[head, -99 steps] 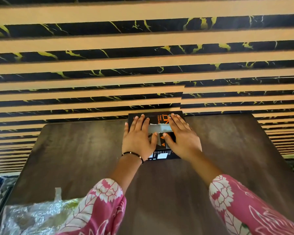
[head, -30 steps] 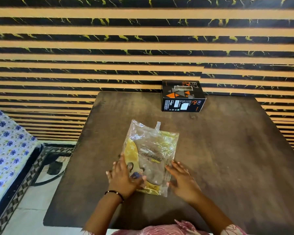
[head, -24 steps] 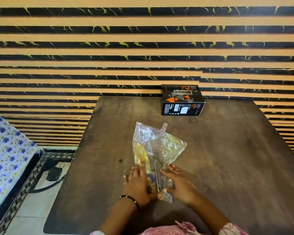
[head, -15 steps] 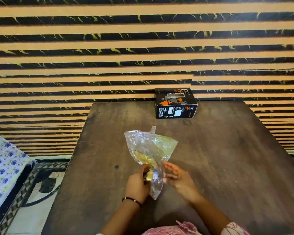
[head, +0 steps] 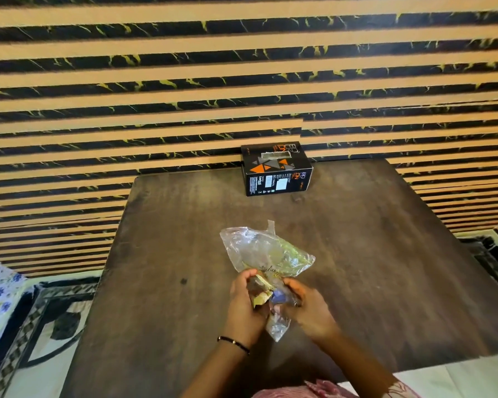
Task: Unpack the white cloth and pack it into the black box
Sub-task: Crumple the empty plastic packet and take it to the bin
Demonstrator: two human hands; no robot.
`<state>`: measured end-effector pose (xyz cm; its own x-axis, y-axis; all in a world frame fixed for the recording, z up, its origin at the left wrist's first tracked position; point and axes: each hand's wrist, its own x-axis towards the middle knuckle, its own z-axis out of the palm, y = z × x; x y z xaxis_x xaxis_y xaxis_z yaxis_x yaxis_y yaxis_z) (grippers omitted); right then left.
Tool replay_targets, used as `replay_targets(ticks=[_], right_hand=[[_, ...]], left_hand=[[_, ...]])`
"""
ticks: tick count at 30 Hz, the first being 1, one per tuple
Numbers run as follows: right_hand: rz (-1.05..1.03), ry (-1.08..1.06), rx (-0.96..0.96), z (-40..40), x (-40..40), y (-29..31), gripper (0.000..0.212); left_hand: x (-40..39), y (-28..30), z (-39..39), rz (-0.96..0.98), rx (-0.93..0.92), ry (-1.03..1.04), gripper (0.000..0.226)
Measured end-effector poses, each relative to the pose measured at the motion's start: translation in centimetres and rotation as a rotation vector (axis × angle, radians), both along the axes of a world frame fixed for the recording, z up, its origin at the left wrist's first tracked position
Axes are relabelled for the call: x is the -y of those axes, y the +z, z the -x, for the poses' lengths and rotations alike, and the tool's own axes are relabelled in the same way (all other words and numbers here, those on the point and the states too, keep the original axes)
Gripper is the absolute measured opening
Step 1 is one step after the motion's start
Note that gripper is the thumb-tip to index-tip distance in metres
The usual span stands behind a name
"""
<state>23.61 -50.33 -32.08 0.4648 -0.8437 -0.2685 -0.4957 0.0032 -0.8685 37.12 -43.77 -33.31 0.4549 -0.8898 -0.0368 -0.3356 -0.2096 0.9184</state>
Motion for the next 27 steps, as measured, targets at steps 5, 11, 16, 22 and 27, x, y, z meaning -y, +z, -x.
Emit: replay_targets(ticks=[5,11,16,22,27], right_hand=[[0.094,0.027,-0.007,1.9,-0.2,0.3,0.043],[0.176,0.020,0.031,6.8,-1.1,1.3,0.052],[0.254,-0.134,0.156,14.1,-1.9,2.9,0.046],[0.419,-0.202,0.225,23.4,-2.2,5.2,0.066],[0.425,-0.254,0.110,30.1,-3.2,6.2,0.054]], left_hand=[[0.4,0.3,1.5,0.002,0.012,0.005,0.121],[0.6,2.2,6.3,0.030,0.009,-0.169,0.057],[0.7,3.7,13.0,0.054,-0.032,-0.231,0.050],[1.2,6.6,21.1,0.105,-0.036,-0.328,0.035],[1.1,8.2,27.8,0.113,-0.046,-0.471,0.032]])
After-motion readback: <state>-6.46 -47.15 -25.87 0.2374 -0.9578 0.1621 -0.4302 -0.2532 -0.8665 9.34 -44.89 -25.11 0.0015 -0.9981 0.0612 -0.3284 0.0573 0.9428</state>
